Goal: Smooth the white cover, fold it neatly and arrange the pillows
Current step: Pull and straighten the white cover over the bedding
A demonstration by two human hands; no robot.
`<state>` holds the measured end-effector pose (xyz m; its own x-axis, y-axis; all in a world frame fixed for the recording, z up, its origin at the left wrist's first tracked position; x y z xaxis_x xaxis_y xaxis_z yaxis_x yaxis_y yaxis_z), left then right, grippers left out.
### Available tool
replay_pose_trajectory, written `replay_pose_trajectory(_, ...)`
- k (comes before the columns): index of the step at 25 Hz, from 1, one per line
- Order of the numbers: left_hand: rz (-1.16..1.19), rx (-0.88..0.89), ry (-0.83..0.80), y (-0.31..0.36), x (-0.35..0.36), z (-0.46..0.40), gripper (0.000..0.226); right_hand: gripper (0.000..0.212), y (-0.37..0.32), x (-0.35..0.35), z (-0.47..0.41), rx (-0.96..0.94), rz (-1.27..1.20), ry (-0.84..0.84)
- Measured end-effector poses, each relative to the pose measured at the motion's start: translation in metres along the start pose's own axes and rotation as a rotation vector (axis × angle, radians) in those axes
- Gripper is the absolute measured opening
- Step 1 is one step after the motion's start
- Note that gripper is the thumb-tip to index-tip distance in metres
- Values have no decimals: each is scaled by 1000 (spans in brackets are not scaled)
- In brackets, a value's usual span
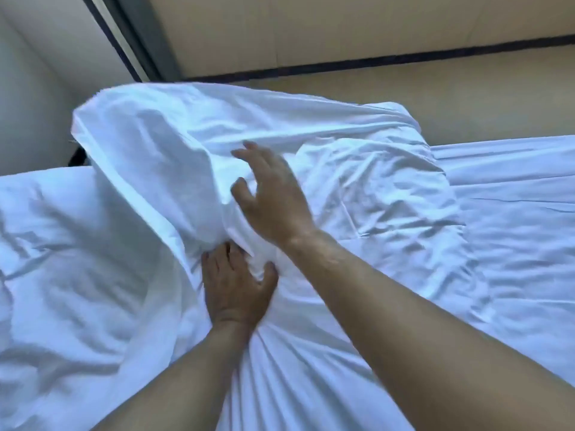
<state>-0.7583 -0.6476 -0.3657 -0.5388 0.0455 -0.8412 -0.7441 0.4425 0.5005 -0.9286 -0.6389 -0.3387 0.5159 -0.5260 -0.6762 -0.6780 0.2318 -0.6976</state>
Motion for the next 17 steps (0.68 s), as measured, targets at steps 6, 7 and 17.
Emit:
replay_pose_trajectory(6,-159,147,-82,-10,36,-19,70,65,99,-32,-39,265,609,-49)
replay_pose_trajectory(7,-157,191,-70,-6,35,-15,71,65,102,-29,-57,260,637,-72)
replay_pose_trajectory(17,-165,192,-17,-5,29,-17,66,65,-1,-43,181,255,630,-123)
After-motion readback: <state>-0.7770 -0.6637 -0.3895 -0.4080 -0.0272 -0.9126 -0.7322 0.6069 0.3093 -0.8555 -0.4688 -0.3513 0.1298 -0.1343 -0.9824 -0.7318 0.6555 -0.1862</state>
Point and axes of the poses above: each hand's wrist, its own z-axis away from the middle knuckle, its own x-axis out of the palm, y = z × x, the point moved 9 cm from there along -z, towards the middle knuckle, and after that the axes turned 5 degrees about z, right-handed, at the moved point
